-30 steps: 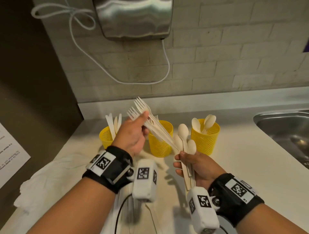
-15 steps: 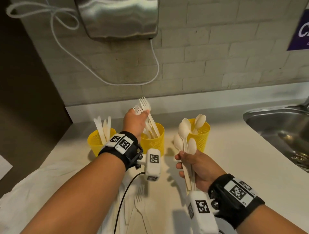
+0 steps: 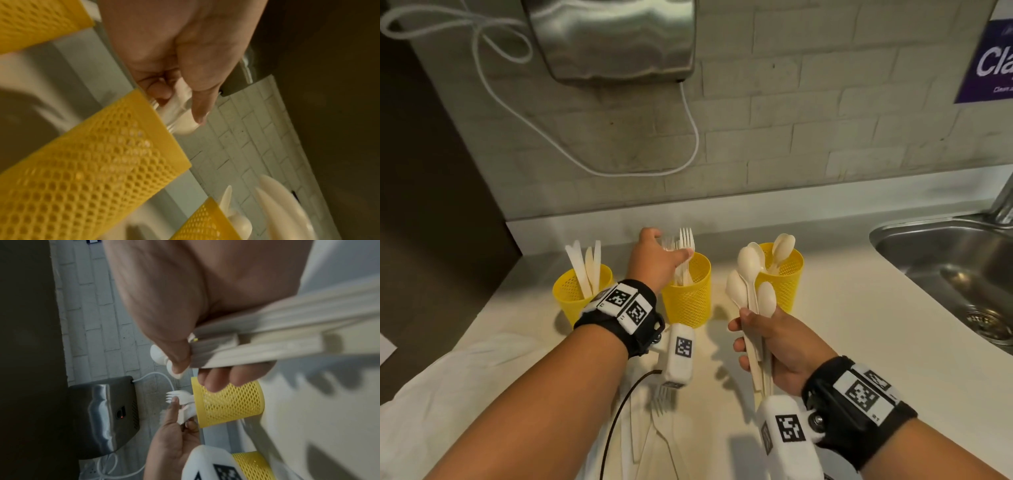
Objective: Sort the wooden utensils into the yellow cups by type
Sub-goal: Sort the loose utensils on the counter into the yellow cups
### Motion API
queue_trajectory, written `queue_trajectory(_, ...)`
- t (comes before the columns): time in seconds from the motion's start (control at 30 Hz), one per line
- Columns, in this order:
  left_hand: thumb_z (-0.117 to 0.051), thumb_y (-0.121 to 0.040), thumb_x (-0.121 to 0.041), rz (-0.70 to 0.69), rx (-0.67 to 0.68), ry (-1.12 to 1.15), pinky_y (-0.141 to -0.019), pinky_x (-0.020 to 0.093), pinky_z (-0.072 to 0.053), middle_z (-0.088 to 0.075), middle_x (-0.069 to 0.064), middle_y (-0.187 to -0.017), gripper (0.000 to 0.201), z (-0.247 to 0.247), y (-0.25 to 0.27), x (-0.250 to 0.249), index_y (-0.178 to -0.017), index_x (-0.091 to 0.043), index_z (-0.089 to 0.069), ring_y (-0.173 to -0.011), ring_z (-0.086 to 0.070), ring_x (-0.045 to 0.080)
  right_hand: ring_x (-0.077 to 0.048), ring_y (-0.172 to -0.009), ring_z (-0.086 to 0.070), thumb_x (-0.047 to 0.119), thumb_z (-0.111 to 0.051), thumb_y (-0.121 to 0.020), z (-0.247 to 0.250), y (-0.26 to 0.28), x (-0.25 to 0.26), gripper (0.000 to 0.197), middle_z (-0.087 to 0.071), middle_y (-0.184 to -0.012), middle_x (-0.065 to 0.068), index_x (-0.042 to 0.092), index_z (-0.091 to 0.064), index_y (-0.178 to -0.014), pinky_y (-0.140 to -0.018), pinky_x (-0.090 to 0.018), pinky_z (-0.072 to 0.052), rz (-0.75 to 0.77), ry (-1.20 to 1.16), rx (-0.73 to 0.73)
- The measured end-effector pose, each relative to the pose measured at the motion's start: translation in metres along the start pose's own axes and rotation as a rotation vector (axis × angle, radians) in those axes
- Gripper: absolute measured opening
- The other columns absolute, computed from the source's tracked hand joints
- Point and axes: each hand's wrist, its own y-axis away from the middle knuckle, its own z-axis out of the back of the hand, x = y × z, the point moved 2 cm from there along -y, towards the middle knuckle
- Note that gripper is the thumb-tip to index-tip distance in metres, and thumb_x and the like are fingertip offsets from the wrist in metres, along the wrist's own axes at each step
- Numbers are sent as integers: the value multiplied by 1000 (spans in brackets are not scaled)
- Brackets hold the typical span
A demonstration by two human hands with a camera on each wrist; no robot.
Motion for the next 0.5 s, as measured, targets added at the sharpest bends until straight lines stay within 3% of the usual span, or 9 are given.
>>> queue_trajectory(0.1, -77, -73, -33, -79, -56, -156, -106, 41, -35, -39, 11, -144, 87, 15, 11, -6, -142, -15, -28, -130, -39, 30, -14, -53, -44, 13, -51, -95, -5, 0, 0, 11, -56, -72, -5, 17, -53, -105, -50, -27, -37, -5, 46, 29)
queue_trajectory(0.17, -72, -78, -30, -195, -153, -310, -109, 40, -27, -33, 9, -147, 79, 23, 26, -13, -143, -18, -30, -135, -29, 29, -13, -50, -42, 6, -48, -92, -8, -2, 0, 14, -55, -72, -6, 15, -54, -101, -48, -26, -35, -14, 49, 51)
queue_trajectory(0.2, -68, -81, -25, -221, -136, -312, -109, 38, -28, -34, 7, -146, 71, 22, 35, -14, -142, -19, -31, -134, -31, 27, -14, -49, -43, 3, -47, -91, -10, -2, 0, 15, -55, -72, -6, 14, -54, -99, -47, -25, -35, -25, 29, 67)
queue_trajectory(0.23, -63, -84, -18, -202, -55, -256, -107, 37, -32, -38, 6, -144, 64, 18, 41, -11, -141, -21, -33, -131, -37, 25, -14, -49, -45, 2, -46, -90, -12, -3, -1, 17, -56, -73, -7, 12, -56, -99, -47, -24, -35, -40, 0, 88)
queue_trajectory(0.3, -54, -87, -8, -52, 270, -35, -97, 35, -42, -49, 2, -139, 55, 0, 55, -2, -137, -25, -39, -118, -51, 20, -15, -50, -50, 2, -44, -89, -16, -4, -2, 20, -58, -72, -6, 9, -58, -102, -45, -24, -38, -67, -62, 136)
queue_trajectory(0.37, -52, -87, -1, 61, 534, 245, -87, 33, -45, -63, -2, -122, 47, -14, 68, 4, -128, -24, -50, -99, -59, 15, -17, -53, -54, 5, -47, -88, -19, -3, -2, 18, -60, -70, -7, 7, -58, -103, -44, -24, -41, -85, -109, 178)
queue_trajectory(0.43, -50, -88, 6, 107, 581, 459, -84, 35, -46, -70, 0, -98, 36, -14, 73, 4, -114, -18, -58, -87, -61, 17, -19, -55, -59, 9, -54, -82, -22, -2, -2, 19, -63, -70, -9, 6, -59, -99, -46, -26, -45, -119, -152, 222)
queue_trajectory(0.5, -48, -87, 10, 86, 588, 513, -85, 35, -49, -70, 4, -91, 33, -10, 74, 6, -106, -13, -61, -85, -63, 18, -20, -57, -63, 13, -57, -76, -23, -2, -2, 22, -66, -71, -10, 3, -61, -95, -48, -28, -49, -151, -169, 253)
